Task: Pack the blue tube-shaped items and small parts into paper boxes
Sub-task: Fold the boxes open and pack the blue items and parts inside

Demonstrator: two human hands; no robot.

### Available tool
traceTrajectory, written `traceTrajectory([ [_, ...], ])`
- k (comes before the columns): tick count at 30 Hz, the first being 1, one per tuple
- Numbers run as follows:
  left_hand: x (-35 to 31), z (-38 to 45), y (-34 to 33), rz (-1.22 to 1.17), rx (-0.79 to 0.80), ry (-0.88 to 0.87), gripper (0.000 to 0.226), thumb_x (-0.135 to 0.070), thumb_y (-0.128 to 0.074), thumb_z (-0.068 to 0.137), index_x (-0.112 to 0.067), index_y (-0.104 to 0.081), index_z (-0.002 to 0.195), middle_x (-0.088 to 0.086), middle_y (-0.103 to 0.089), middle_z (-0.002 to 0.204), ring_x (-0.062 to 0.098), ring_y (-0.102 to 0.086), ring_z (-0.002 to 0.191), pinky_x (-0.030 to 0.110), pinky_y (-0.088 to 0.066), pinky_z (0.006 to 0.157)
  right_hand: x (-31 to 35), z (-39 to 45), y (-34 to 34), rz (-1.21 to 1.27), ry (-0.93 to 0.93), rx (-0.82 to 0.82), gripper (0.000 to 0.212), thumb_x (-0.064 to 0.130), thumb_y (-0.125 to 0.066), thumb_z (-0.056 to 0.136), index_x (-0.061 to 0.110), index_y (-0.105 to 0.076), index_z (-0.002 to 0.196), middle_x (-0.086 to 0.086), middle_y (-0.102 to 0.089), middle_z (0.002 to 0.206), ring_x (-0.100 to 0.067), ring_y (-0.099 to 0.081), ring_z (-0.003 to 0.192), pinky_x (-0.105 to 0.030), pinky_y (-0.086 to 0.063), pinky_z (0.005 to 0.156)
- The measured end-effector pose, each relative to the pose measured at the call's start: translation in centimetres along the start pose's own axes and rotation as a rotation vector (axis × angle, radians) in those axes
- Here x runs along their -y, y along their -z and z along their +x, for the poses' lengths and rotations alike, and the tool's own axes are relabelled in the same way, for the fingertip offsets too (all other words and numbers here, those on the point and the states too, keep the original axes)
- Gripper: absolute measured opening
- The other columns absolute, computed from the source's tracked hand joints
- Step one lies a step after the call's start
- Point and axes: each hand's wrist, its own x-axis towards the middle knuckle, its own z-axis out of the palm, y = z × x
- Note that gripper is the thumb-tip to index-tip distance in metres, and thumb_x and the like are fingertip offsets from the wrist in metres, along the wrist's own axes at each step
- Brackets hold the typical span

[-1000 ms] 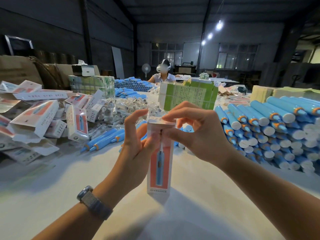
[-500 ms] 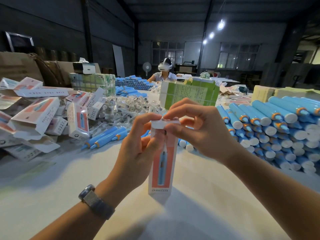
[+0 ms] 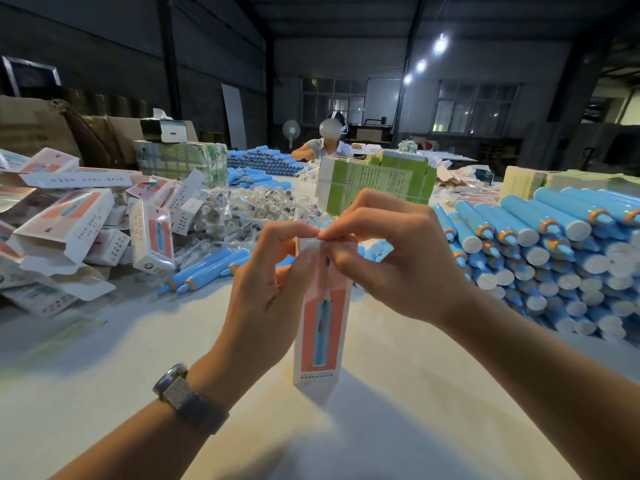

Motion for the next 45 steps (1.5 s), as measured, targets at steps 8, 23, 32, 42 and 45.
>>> traceTrajectory([
  [8, 1.1, -0.2, 0.5, 0.129, 0.074, -0.043, 0.032, -0.040, -0.041, 0.104, -0.036, -0.038, 0.135, -0.007, -0.064, 0.104, 0.021, -0.070, 0.081, 0.054, -0.057, 0.060, 0.1, 0.2, 0.4, 0.095, -0.107, -0.004, 0.006, 0.005, -0.072, 0.085, 0.008, -0.075, 0.090, 0.002, -0.062, 0.080, -0.010, -0.064, 0.075, -0.026, -0.058, 0.065],
  [23, 1.1, -0.2, 0.5, 0.102, 0.095, -0.072, 0.027, -0.043, -0.039, 0.105, -0.038, -0.037, 0.132, -0.016, -0.063, 0.102, 0.020, -0.068, 0.083, 0.051, -0.056, 0.062, 0.6, 0.7, 1.0, 0.173, -0.223, 0.047, 0.008, 0.009, -0.072, 0.085, 0.015, -0.074, 0.089, 0.005, -0.063, 0.082, -0.007, -0.064, 0.079, -0.032, -0.058, 0.064],
  [32, 1.0, -0.1, 0.6, 0.096, 0.093, -0.086, 0.020, -0.035, -0.039, 0.105, -0.039, -0.038, 0.124, -0.014, -0.063, 0.103, 0.027, -0.066, 0.079, 0.053, -0.054, 0.057, 0.5, 0.7, 0.8, 0.184, -0.243, 0.077, 0.006, 0.012, -0.073, 0.085, 0.015, -0.076, 0.089, 0.005, -0.063, 0.082, -0.011, -0.064, 0.078, -0.035, -0.056, 0.064],
  [42, 1.0, -0.2, 0.6, 0.079, 0.074, -0.053, 0.018, -0.036, -0.039, 0.104, -0.042, -0.039, 0.121, -0.020, -0.062, 0.108, 0.026, -0.066, 0.086, 0.055, -0.056, 0.061, -1.1, -0.3, 0.7, 0.299, -0.237, 0.121, 0.023, 0.022, -0.077, 0.081, 0.025, -0.063, 0.099, 0.004, -0.065, 0.101, -0.017, -0.065, 0.087, -0.027, -0.057, 0.066],
  [45, 0.9, -0.1, 0.7, 0.064, 0.081, -0.054, 0.017, -0.037, -0.039, 0.104, -0.043, -0.038, 0.120, -0.018, -0.062, 0.106, 0.030, -0.066, 0.082, 0.055, -0.056, 0.058, -1.5, -0.5, 0.3, 0.345, -0.238, 0.110, 0.018, 0.023, -0.076, 0.082, 0.024, -0.065, 0.097, 0.004, -0.063, 0.101, -0.017, -0.065, 0.079, -0.026, -0.054, 0.064],
])
